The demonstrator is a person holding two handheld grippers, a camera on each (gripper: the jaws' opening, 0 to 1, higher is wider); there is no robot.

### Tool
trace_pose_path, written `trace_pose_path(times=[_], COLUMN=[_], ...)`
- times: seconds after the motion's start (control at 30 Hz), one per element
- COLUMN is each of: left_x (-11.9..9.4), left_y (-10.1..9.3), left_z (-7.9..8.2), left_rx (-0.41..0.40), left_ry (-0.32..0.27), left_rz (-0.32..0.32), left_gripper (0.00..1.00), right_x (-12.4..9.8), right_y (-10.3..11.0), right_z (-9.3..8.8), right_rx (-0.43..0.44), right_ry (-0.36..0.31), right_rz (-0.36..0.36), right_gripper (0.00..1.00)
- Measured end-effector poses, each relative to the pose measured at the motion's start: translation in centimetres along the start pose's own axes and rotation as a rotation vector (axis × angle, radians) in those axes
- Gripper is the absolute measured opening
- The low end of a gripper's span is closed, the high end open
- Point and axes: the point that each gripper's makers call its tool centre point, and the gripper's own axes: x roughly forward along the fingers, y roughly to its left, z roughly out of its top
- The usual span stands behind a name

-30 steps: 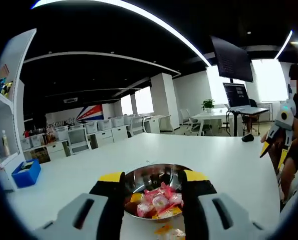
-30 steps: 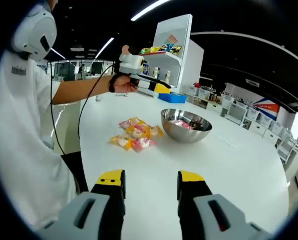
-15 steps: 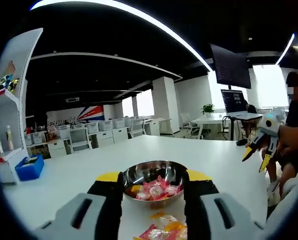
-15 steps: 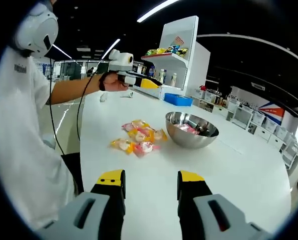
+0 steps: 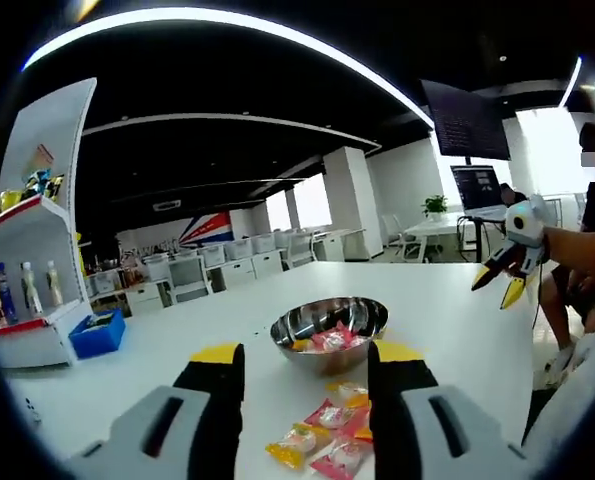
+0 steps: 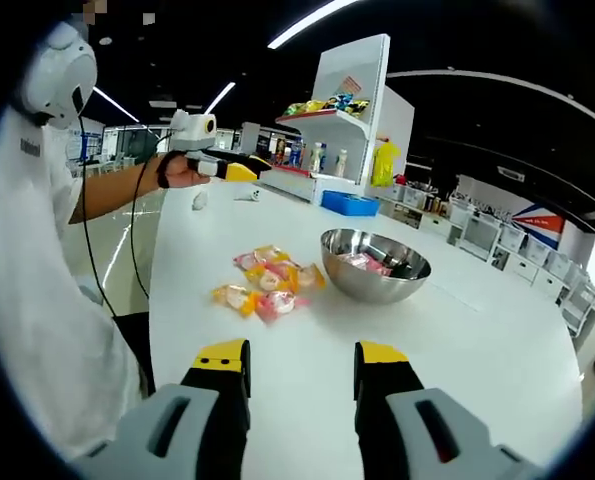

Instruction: Pick up the marshmallows scattered on the table and place them into the bowl on the table

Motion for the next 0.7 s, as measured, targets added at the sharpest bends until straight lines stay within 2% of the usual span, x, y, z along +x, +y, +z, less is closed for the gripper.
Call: trace_pose_path(times=[0.23,0.47,0.7], left_x=[-1.5,-3.9,-6.8], left_y=[-0.1,-1.5,-2.2], left_z=[-1.5,-2.0,-3.4], left_rx=[0.029,0.013,0.015], left_ry=[0.032,0.008,0.044], left_rz=[0.013,-0.008,-0.016], left_gripper=[0.51,0.51,0.51], right_x=[-0.4,-1.0,-2.3], right_y=[0.4,0.1,-0.2], right_z=[0.2,0.4,-1.1], right_rx=[-0.009,-0.026,-0.003], right_ry=[0.002,0.005,0.031], right_rz=[-0.014,-0.033,-0.041], right_gripper=[0.41,0.41,0.41])
